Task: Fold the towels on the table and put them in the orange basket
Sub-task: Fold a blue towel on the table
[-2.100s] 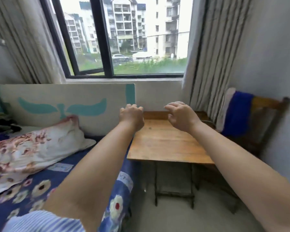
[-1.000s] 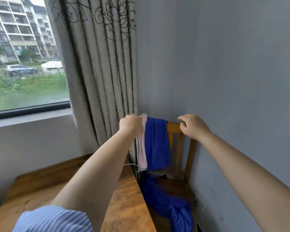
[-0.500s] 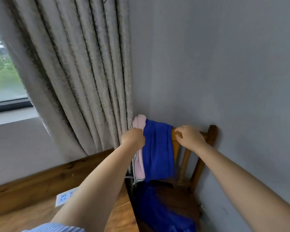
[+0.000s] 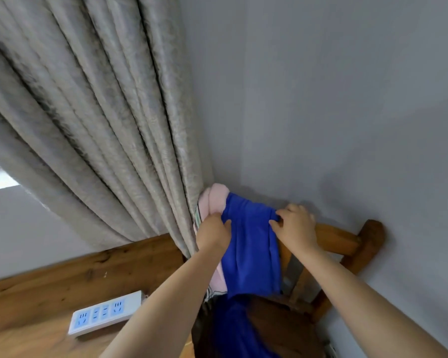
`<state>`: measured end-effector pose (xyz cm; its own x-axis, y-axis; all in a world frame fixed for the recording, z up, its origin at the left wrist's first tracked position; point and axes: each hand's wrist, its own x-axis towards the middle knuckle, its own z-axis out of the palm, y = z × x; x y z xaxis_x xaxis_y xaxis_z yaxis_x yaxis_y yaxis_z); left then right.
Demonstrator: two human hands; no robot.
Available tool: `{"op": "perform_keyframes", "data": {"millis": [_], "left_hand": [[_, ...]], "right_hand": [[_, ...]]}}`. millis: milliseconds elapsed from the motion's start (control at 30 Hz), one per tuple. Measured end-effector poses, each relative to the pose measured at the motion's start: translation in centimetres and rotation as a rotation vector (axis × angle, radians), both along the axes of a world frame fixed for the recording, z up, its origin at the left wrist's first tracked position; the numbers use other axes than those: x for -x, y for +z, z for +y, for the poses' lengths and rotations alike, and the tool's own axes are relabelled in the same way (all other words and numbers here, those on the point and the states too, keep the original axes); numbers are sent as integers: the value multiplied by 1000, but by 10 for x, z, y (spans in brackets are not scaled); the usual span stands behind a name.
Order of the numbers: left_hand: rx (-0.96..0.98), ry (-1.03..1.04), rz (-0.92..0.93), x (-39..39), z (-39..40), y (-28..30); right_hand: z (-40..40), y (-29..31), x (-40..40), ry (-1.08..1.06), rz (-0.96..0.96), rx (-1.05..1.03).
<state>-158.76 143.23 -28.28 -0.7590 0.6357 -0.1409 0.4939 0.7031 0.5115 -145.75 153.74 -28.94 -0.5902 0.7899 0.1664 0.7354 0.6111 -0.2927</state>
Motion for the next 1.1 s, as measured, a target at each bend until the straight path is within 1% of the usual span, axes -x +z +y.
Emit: {"op": "perform_keyframes", "data": {"millis": [133, 200, 333, 433, 600, 767, 933, 1000, 1100], "left_hand": [[-143, 123, -54, -2, 7, -6], [-182, 153, -81, -3, 9, -8], [-197, 123, -80, -8, 12, -4], [-241, 124, -110, -10, 11, 1], [-349, 98, -160, -14, 6, 10], [-467, 16, -268, -30, -5, 26], [-611, 11, -358, -44, -37, 45], [-669, 40, -382, -47, -63, 53], [-739, 118, -368, -53, -117, 64]], "right_hand": [[3, -3, 5, -13, 21, -18], [3, -5, 7, -15, 34, -30], [0, -8, 8, 20, 98, -37], [-2, -8, 5, 2, 172, -5], [1, -7, -18, -67, 222, 13], [-7, 9, -52, -150, 347, 36], [-34, 40, -68, -121, 443, 5], [-53, 52, -75, -92, 486, -14], [-95, 72, -83, -39, 557, -52]]}}
